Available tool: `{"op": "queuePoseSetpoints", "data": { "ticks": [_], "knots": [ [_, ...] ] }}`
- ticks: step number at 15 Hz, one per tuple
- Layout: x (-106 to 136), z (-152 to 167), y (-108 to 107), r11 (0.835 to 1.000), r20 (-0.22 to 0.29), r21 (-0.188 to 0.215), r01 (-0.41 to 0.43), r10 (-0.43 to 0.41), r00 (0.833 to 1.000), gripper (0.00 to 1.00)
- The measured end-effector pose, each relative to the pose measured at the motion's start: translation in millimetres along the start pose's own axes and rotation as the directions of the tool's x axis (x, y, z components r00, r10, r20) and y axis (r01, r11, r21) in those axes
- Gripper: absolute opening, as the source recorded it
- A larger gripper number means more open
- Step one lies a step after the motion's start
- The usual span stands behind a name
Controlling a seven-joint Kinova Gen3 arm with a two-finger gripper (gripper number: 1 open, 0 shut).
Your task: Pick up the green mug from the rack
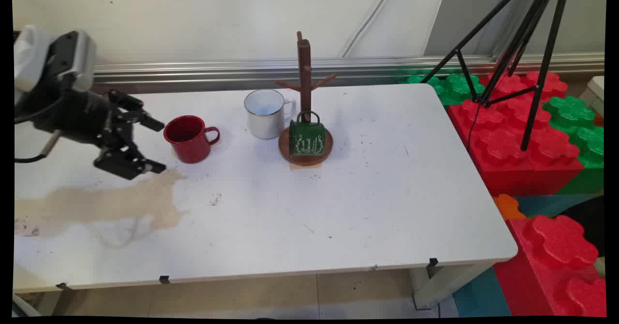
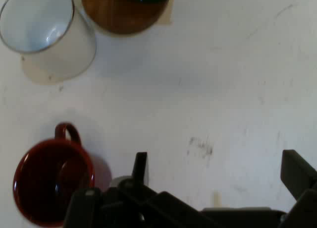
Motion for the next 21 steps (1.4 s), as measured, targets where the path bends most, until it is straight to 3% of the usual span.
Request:
{"op": "queuePoseSetpoints", "data": {
  "ticks": [7,21],
  "knots": [
    [63,38,3,1.0,0.028,-0.011,0.029,-0.029,0.999,1.0],
    [142,124,0,0.992,0.116,0.044,0.119,-0.123,0.986,1.0]
  ]
}}
